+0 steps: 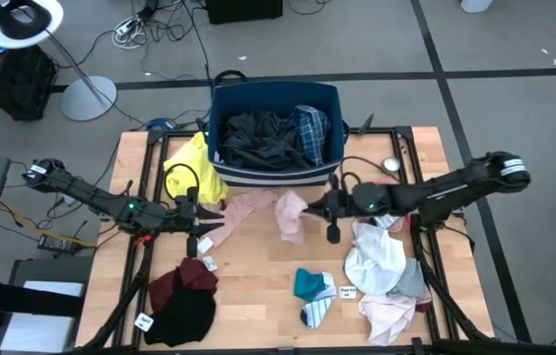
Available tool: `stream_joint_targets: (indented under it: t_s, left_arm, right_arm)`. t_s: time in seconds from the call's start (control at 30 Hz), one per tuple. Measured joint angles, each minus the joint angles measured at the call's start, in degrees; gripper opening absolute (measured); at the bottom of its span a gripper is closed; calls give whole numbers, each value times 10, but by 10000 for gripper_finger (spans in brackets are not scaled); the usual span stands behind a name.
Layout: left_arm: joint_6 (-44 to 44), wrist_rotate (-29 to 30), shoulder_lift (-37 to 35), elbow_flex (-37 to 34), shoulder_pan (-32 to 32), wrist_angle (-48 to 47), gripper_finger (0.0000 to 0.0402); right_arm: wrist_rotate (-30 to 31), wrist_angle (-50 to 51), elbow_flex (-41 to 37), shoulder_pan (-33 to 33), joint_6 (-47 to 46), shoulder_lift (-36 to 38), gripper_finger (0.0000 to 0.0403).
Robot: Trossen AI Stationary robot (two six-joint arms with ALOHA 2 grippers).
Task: Sort clothes
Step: Put the light pink sock into the blue laundry bin
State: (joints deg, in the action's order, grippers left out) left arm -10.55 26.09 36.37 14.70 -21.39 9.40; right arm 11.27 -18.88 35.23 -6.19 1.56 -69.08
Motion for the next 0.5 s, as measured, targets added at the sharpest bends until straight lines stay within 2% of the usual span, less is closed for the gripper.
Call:
stream_joint_targets:
  t_s: [0.1,0.3,0.5]
  left_arm:
    - [0,4,0,0,0,0,99]
    - [0,8,0,0,0,1,99]
    - [0,8,0,0,0,-1,99]
  right_arm:
    - [7,63,51,9,41,20,5]
    - [6,203,198,44,105,14,4]
    - [-22,223,307,100,166,8,4]
